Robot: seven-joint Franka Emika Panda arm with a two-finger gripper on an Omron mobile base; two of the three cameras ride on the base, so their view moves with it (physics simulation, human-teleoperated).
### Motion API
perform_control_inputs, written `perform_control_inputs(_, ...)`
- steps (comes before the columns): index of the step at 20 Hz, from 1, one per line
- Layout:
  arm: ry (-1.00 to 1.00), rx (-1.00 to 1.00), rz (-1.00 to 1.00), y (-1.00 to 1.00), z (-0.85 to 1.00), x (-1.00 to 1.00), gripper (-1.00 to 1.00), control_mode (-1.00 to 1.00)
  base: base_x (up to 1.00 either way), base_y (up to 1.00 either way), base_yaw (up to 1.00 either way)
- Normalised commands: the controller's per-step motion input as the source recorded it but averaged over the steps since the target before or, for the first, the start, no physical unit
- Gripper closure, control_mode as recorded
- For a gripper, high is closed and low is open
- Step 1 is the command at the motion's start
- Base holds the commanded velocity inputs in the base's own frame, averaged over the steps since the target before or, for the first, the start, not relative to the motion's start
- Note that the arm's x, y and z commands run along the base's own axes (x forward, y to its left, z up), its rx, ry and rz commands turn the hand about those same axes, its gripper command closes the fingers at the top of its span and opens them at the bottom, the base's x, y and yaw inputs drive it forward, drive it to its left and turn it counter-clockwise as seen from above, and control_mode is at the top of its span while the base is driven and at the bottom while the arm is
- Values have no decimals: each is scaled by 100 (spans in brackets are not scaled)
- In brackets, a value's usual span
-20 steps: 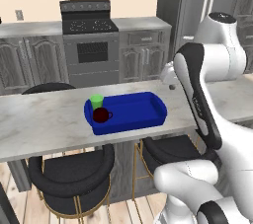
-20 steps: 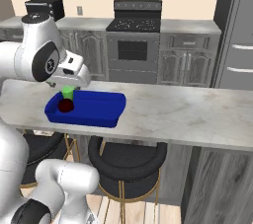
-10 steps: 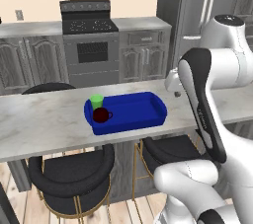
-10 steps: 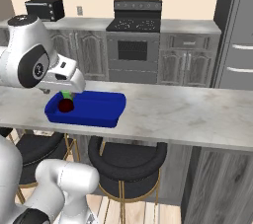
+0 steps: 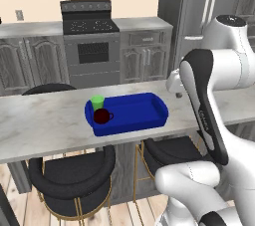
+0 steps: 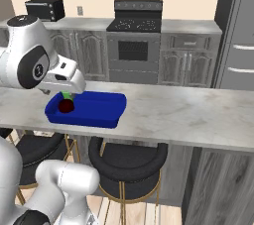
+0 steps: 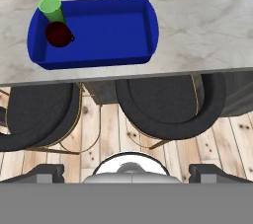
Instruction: There is a tray on the dining counter. Grab the cup, mug, and pitcher and place them on the tray. The pitcher may be placed next to the tray if it cannot fit the tray.
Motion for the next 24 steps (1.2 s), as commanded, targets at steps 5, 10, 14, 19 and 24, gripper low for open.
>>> perform_control_inputs(5, 0, 0, 0, 0, 0, 0, -100, 100, -6, -1, 0)
perform_control_inputs(10, 0, 0, 0, 0, 0, 0, -100, 100, -77, -35, -5)
perform_control_inputs(14, 0, 0, 0, 0, 0, 0, -100, 100, -100, -52, -25)
perform_control_inputs(19, 0, 0, 0, 0, 0, 0, -100, 100, -43, -30, -56)
perform_control_inputs(24, 0, 0, 0, 0, 0, 0, -100, 100, -18, -9, -74)
